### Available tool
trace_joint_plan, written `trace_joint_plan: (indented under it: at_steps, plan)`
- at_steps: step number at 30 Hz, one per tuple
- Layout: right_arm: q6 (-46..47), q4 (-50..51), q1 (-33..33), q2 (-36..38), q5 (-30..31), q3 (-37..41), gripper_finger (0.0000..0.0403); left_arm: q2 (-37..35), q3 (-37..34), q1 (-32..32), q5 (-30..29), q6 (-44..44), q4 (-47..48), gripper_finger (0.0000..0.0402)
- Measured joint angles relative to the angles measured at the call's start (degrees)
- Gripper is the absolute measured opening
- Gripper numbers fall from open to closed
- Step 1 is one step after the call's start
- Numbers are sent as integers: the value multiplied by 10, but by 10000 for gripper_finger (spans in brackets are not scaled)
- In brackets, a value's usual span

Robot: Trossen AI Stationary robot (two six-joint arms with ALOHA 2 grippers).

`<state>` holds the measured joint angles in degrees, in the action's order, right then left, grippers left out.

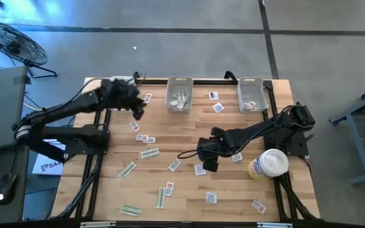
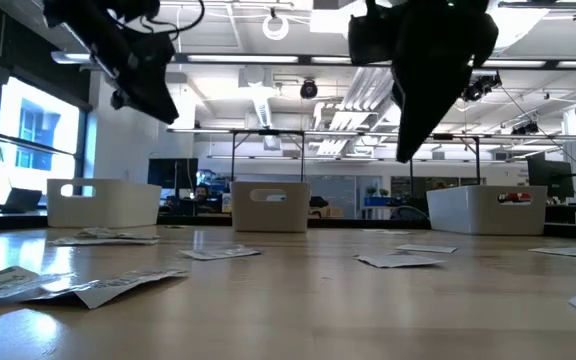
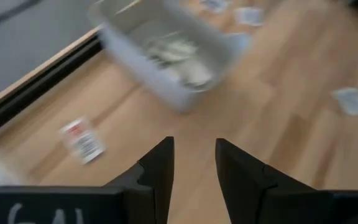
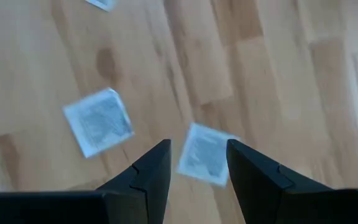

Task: Pick & Place First Aid Supplies
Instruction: Put the blue pad into the white bin

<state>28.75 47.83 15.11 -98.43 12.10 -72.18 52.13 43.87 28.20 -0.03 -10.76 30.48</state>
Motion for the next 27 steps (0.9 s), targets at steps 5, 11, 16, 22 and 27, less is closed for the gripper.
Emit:
trace_joint_plan:
  at_steps: [5,11,16,22,27]
  plan:
    - [-82,-72,13,-24,-21,0,149,-27,-81,-82,1,0,-112,115]
    - [-103,-82,18,-72,-48,0,149,-30,-139,-144,-4,-1,-211,115]
    - [-139,-119,23,-108,-49,0,149,-29,-167,-178,-9,-14,-288,115]
    - [-133,-118,22,-123,-80,0,149,-29,-186,-214,-10,-16,-338,115]
    - [-138,-128,23,-123,-79,0,149,-29,-186,-227,-10,-16,-339,115]
